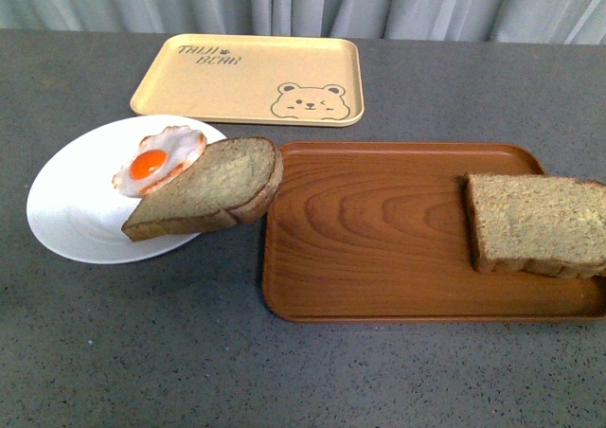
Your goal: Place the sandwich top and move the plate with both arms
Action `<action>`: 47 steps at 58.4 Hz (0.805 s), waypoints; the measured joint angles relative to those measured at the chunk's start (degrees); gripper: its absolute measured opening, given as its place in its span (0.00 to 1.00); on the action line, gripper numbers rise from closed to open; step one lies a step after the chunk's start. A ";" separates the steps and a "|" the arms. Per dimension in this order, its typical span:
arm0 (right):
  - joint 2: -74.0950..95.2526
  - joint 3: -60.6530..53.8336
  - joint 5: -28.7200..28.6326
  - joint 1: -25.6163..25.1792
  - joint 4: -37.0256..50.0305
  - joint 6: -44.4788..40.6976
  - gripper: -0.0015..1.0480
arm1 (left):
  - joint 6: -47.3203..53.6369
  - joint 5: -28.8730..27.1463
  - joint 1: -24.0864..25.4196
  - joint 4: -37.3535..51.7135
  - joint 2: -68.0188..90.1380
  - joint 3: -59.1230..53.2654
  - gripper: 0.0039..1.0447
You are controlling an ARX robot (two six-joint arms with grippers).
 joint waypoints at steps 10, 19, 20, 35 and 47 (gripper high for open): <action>0.00 0.00 0.00 0.00 0.00 0.00 0.91 | 0.00 0.00 0.00 0.00 0.00 0.00 0.92; 0.00 0.00 0.00 0.00 0.00 0.00 0.91 | 0.00 0.00 0.00 0.00 0.00 0.00 0.92; 0.00 0.00 0.00 0.00 0.00 0.00 0.91 | 0.00 0.00 0.00 0.00 0.00 0.00 0.92; 0.00 0.00 0.00 0.00 0.00 0.00 0.91 | 0.00 0.00 0.00 0.00 0.00 0.00 0.92; 0.00 0.00 0.00 0.00 0.00 0.00 0.91 | 0.00 0.00 0.00 0.00 0.00 0.00 0.92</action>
